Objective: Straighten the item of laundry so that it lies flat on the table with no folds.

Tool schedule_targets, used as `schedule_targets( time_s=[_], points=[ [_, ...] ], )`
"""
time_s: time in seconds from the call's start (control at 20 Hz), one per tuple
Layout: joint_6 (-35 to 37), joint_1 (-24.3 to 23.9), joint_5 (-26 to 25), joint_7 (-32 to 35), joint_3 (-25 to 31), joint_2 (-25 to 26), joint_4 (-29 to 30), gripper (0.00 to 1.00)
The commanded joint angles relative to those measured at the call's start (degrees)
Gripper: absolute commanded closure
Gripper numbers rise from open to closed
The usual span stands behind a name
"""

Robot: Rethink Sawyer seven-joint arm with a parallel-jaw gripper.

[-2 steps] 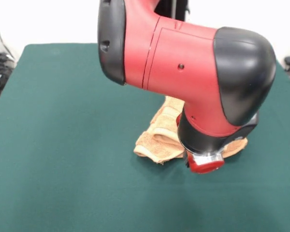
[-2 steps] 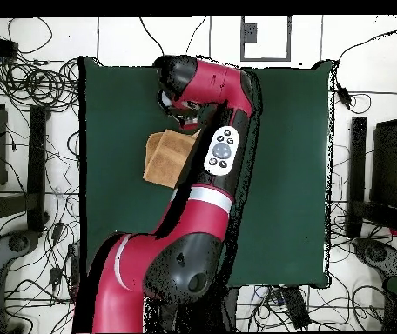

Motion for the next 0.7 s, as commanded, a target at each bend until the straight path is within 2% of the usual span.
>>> schedule_targets(
  time_s=[0.05, 0.45, 0.5, 0.7],
  points=[
    [4.19, -0.38, -0.78, 13.84, -1.91, 1.75, -0.33, 1.00],
    [2.95, -0.10, -0.98, 12.65, -1.89, 1.56, 0.25, 1.00],
    [3.07, -0.12, -0.94, 12.53, -1.92, 1.60, 0.18, 0.00],
    [4.32, 0.08, -1.12, 10.11, -0.80, 1.19, 0.79, 0.00]
  ],
)
